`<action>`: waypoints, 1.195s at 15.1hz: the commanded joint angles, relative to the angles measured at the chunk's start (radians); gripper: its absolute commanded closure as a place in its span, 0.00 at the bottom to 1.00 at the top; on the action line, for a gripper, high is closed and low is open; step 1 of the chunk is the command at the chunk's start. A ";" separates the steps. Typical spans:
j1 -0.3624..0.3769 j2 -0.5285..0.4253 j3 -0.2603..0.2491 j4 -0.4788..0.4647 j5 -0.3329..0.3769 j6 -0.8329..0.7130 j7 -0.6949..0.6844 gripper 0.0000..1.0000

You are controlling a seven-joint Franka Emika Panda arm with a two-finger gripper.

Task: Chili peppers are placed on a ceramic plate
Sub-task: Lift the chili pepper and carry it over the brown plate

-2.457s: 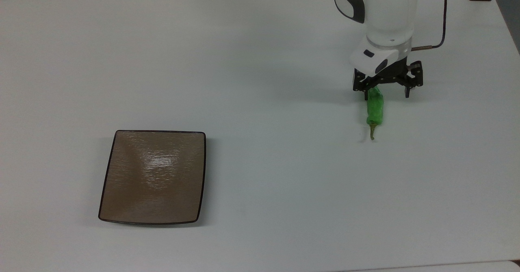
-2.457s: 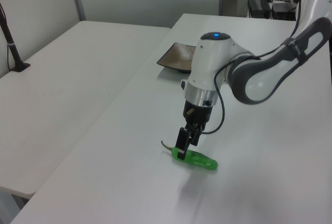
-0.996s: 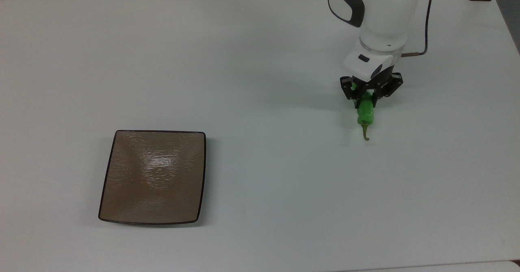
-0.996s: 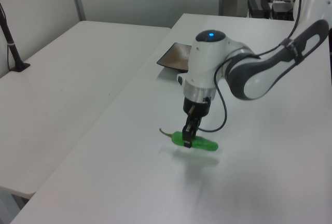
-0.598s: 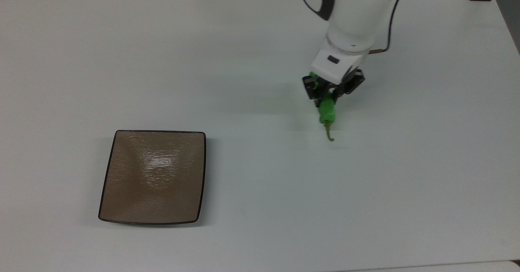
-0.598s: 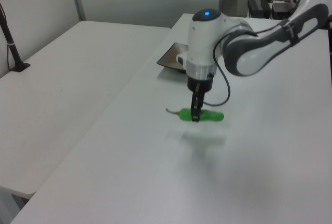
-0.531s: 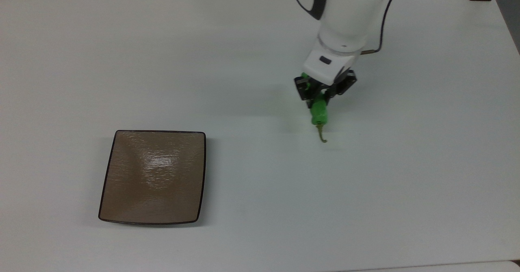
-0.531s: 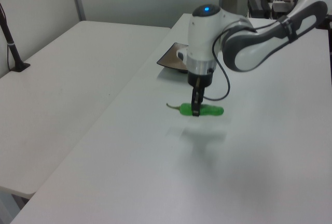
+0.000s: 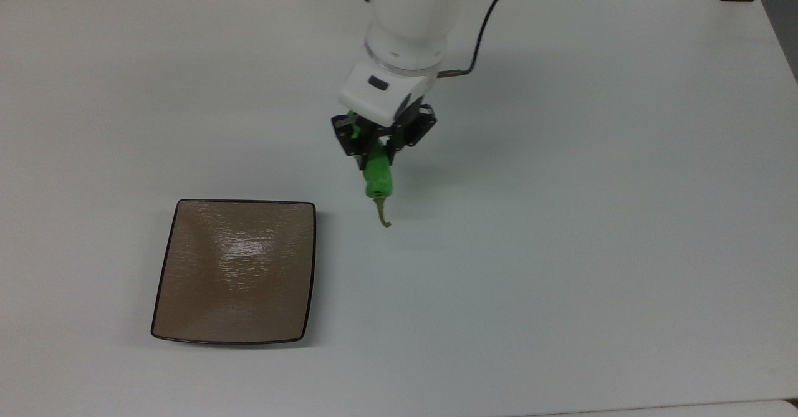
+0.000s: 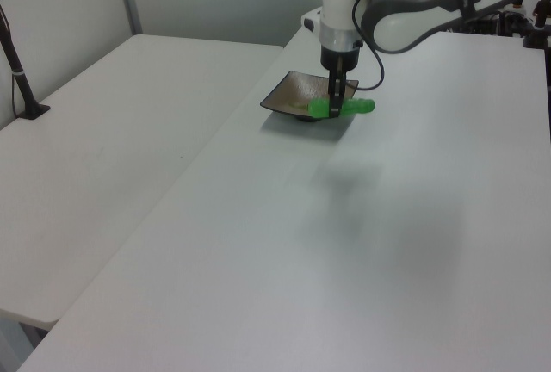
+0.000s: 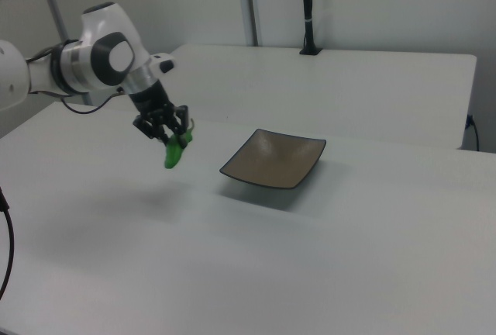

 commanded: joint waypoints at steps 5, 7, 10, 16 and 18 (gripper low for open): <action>-0.132 0.078 -0.061 0.127 0.154 -0.008 -0.124 0.89; -0.167 0.102 -0.055 0.146 0.174 0.058 -0.126 0.89; -0.206 0.150 -0.055 0.147 0.303 0.234 -0.120 0.88; -0.226 0.202 -0.052 0.145 0.407 0.394 -0.114 0.67; -0.224 0.200 -0.054 0.142 0.412 0.402 -0.120 0.00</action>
